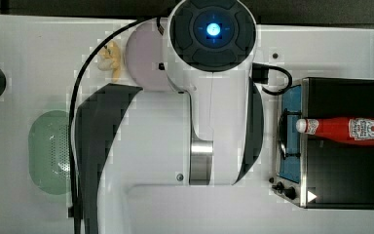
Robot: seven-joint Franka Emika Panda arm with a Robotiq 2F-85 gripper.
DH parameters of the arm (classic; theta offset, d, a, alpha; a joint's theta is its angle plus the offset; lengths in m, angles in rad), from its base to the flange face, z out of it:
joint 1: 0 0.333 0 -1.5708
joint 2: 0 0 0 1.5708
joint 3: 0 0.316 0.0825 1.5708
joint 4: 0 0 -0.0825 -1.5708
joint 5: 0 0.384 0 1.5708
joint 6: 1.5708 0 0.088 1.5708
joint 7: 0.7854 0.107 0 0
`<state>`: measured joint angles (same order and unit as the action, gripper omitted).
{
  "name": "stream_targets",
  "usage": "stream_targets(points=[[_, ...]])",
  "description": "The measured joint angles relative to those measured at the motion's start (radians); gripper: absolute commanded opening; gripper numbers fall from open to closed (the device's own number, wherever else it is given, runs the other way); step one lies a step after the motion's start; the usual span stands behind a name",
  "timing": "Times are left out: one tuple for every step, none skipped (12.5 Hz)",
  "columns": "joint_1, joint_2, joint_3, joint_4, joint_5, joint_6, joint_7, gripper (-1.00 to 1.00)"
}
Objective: Pick Ketchup from oven and place it on table.
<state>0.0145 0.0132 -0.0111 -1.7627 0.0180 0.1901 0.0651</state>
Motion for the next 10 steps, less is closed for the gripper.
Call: stream_targets(points=[[0.000,-0.095,-0.009,-0.110,0.008,-0.088,0.000,0.58],[-0.011,-0.207,-0.012,-0.203,0.011,-0.161,0.000,0.80],[-0.021,-0.307,-0.018,-0.263,-0.006,-0.173,0.000,1.00],[-0.019,-0.392,-0.039,-0.290,-0.022,-0.161,0.000,1.00],[-0.033,-0.455,-0.051,-0.292,-0.015,-0.148,0.000,1.00],[-0.055,-0.497,-0.049,-0.282,-0.019,-0.131,0.000,1.00],[-0.063,-0.516,-0.057,-0.261,-0.028,-0.107,0.000,1.00],[-0.056,-0.512,-0.080,-0.229,-0.025,-0.102,0.000,1.00],[-0.046,-0.500,-0.106,-0.209,-0.025,-0.072,0.000,1.00],[-0.043,-0.483,-0.129,-0.205,-0.026,-0.032,0.000,1.00]])
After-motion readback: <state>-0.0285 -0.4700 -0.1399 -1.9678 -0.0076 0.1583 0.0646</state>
